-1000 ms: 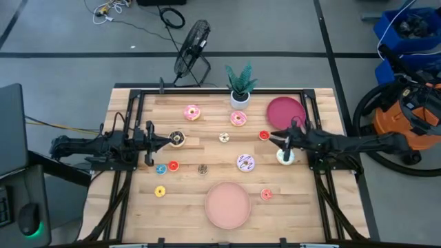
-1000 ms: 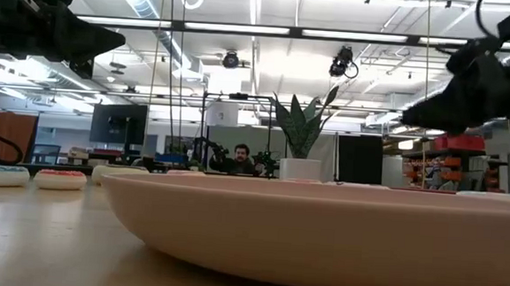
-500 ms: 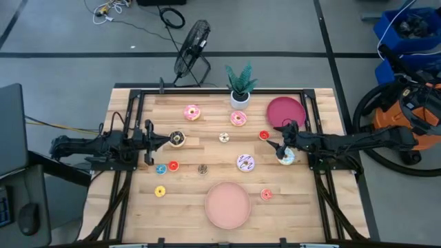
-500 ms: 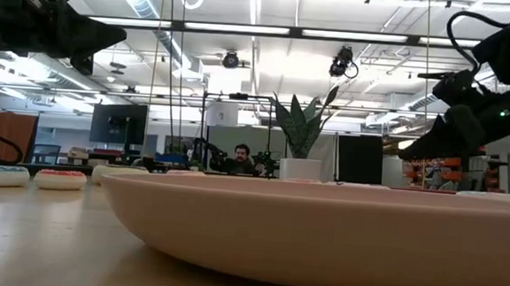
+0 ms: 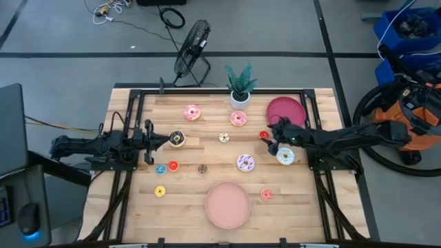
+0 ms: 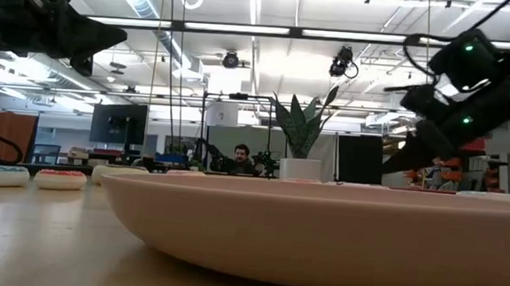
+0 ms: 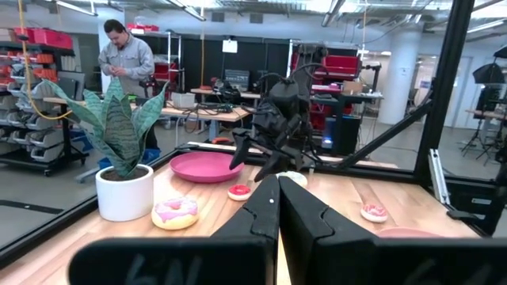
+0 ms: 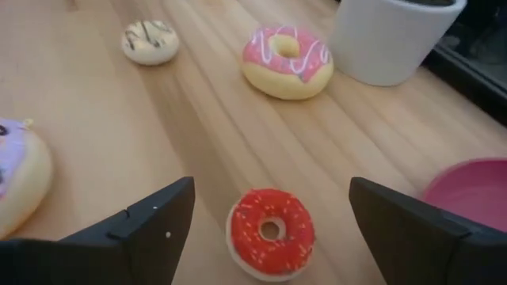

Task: Pick & Place donuts
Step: Put the small red donut on the red plate

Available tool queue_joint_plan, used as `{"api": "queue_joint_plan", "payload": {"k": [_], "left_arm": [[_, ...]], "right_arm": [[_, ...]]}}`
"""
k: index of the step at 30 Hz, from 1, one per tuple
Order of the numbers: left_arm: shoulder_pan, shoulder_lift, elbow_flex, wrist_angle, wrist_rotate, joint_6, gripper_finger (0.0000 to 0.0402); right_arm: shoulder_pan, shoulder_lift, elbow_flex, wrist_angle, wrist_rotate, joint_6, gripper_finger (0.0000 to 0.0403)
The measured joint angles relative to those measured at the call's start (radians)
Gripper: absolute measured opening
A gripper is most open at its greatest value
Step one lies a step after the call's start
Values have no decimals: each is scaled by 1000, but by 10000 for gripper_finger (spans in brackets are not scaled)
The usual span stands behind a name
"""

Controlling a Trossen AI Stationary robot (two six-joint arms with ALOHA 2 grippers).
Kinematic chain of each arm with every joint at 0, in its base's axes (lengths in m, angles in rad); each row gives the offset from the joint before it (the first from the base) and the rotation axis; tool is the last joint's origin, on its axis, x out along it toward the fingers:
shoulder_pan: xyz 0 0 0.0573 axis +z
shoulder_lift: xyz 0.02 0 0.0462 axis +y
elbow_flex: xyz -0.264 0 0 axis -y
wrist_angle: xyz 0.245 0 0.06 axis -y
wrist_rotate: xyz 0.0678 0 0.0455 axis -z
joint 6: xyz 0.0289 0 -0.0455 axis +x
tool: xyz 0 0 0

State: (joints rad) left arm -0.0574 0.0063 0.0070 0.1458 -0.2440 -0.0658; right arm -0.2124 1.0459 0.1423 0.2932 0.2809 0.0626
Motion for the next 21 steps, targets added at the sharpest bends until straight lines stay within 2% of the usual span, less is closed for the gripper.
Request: {"api": "queue_joint_plan", "payload": {"k": [11,16,21], "left_arm": [[0,0,0,-3,0,0,12],[0,0,0,-4,0,0,12],[0,0,0,-10,0,-1,12]], "right_arm": [[-56,263,92,-43,-42,-11,325],[-61,294,109,-39,-45,-11,309],[-61,280,109,-49,-45,-15,273]]}}
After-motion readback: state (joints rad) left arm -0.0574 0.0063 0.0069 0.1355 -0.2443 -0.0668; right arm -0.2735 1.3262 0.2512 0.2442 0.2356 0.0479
